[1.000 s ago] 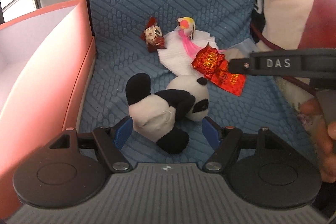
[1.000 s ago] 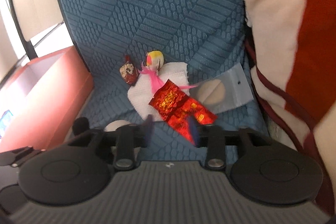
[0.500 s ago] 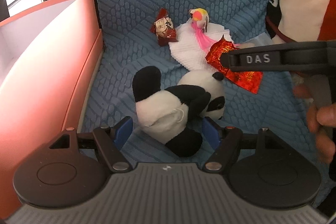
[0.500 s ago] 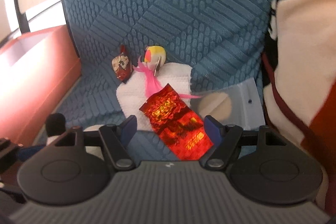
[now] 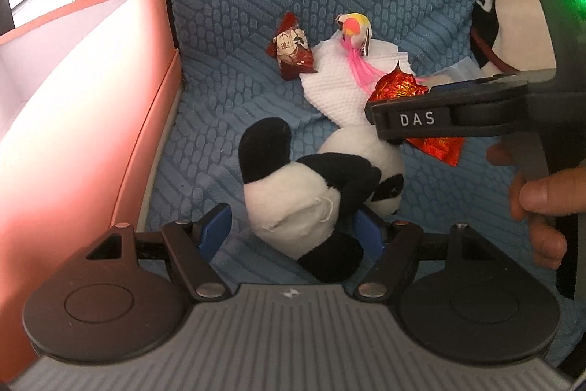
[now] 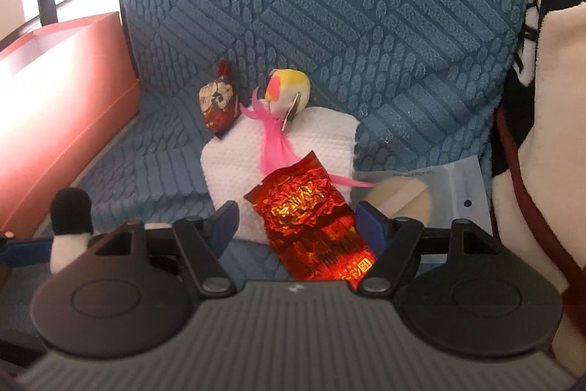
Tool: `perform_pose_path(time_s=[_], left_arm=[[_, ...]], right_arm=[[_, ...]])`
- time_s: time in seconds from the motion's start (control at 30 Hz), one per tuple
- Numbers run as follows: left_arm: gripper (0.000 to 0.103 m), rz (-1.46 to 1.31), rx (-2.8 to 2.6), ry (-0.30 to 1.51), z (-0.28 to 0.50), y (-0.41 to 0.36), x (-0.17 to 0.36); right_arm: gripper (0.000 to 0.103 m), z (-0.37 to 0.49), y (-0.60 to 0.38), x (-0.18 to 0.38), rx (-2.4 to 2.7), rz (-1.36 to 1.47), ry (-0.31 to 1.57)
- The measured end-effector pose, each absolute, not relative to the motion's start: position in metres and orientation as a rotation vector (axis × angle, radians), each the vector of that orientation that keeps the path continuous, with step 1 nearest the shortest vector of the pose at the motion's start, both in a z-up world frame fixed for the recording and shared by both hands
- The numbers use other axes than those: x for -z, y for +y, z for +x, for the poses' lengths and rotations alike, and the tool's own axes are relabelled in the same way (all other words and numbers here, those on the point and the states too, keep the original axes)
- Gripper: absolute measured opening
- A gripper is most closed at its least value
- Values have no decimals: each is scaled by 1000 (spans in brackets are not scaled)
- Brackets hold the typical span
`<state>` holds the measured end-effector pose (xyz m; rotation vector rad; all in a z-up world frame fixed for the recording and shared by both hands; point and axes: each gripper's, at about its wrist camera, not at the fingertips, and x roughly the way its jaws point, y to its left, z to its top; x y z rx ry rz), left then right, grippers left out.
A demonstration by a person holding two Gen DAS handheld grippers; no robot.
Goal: Organize soft objects
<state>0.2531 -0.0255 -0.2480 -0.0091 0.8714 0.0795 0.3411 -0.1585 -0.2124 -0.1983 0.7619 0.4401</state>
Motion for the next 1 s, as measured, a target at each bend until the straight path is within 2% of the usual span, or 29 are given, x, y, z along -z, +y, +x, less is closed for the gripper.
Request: perform_pose_path(time_s=[0.07,0.13,0.23,0.3,0.77,0.8,0.83,0.93,0.97,1.0], left_arm=[[74,-14,-75,873,254,-25,248],[66,-16,-67,872,254,-25,249],[64,-21,-44,875,254,-28,248],[63,-8,-41,870,253,-30,248],[60,-67,-5,892,246,-18,238],[60,-72,-1,890,245,-19,237],[60,-76,3,887,244,-19,236],[60,-72,12,876,240,-22,231],[60,-76,14,872,238,-22,230],[60,-82,15,870,237,-22,228]], right_arm=[[72,341,-159,212,-443,-197,760],[72,342,-160,214,-447,-191,767],[69,343,-162,214,-454,-175,779],[61,343,-164,214,-449,-158,793],[58,328,-181,201,-370,-20,839],[54,325,-182,199,-367,-12,834],[43,322,-184,196,-361,-3,833],[37,313,-189,193,-328,15,842],[18,311,-192,192,-321,21,847],[18,309,-194,192,-312,31,854]])
